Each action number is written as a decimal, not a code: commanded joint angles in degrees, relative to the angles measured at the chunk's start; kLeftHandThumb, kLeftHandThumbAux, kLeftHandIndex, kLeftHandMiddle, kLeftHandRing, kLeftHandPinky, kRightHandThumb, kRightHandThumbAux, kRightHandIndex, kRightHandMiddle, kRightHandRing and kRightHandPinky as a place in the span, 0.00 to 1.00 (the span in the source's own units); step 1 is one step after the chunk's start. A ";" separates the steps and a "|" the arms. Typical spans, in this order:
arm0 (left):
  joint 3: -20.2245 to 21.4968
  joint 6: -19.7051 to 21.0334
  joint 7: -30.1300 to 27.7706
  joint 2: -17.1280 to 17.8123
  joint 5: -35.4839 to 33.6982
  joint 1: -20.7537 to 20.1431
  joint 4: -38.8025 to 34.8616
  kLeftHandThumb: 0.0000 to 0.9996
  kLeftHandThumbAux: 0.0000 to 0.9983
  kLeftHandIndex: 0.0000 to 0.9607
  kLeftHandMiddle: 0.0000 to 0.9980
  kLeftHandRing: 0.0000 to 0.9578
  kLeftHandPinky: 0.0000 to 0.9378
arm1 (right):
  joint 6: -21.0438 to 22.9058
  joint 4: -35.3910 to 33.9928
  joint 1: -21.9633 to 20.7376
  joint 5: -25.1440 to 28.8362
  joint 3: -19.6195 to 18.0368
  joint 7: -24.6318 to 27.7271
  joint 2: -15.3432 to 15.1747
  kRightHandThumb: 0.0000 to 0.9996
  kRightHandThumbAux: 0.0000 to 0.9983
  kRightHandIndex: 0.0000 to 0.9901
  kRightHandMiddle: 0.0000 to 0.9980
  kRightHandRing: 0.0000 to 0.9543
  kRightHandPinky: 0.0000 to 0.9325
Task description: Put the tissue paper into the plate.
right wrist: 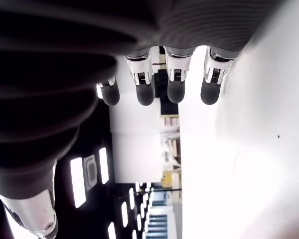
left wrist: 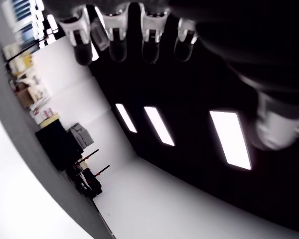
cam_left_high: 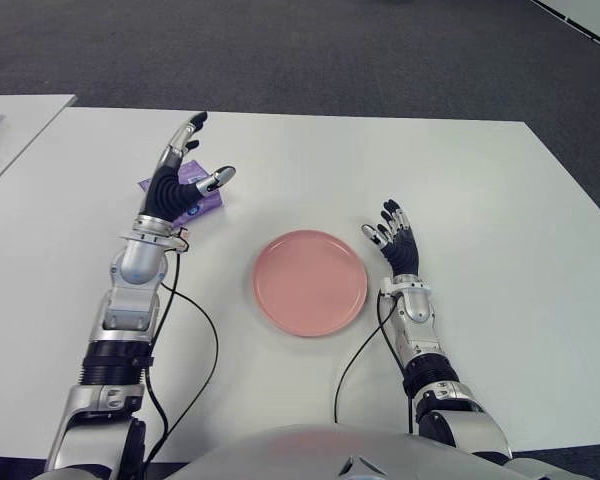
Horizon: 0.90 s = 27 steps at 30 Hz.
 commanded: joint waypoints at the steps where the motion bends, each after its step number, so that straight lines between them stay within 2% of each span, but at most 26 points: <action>1: -0.12 5.44 -3.35 3.16 0.86 -1.71 -4.15 0.05 0.42 0.00 0.00 0.00 0.00 | 1.83 3.87 2.18 0.32 -0.33 0.10 0.50 0.10 0.69 0.00 0.00 0.00 0.00; 7: -1.03 8.56 -4.72 5.72 2.66 -3.28 -7.34 0.08 0.39 0.00 0.00 0.00 0.00 | 1.57 5.09 1.48 0.44 -0.53 0.12 0.59 0.11 0.69 0.00 0.00 0.00 0.00; 12: -1.01 8.76 -5.20 7.45 3.77 -4.18 -8.27 0.09 0.38 0.00 0.00 0.00 0.00 | 1.39 6.03 0.95 0.56 -0.71 0.19 0.65 0.12 0.68 0.00 0.00 0.00 0.00; 16: -0.80 8.09 -4.21 9.70 6.46 -7.43 -5.86 0.09 0.36 0.00 0.00 0.00 0.00 | 0.92 6.64 0.79 0.52 -0.75 0.35 0.68 0.11 0.69 0.00 0.00 0.00 0.01; 18: -0.86 7.65 -3.29 10.82 8.34 -9.48 -3.75 0.10 0.35 0.00 0.00 0.00 0.00 | 0.73 6.94 0.71 0.50 -0.78 0.43 0.66 0.11 0.69 0.00 0.00 0.00 0.01; 22: -2.33 4.29 2.29 14.04 15.48 -16.12 6.45 0.11 0.34 0.00 0.00 0.00 0.00 | 0.56 7.34 0.56 0.60 -0.86 0.76 0.61 0.10 0.69 0.00 0.00 0.00 0.01; 26: -5.89 2.81 8.67 16.05 22.90 -21.58 16.34 0.10 0.32 0.00 0.00 0.00 0.00 | 0.13 7.89 0.34 0.66 -0.98 1.06 0.63 0.10 0.69 0.00 0.00 0.00 0.01; 27: -8.72 3.99 11.27 16.67 27.42 -23.61 19.82 0.10 0.31 0.00 0.00 0.00 0.00 | -0.05 8.24 0.22 0.61 -1.03 1.03 0.63 0.10 0.69 0.00 0.00 0.00 0.01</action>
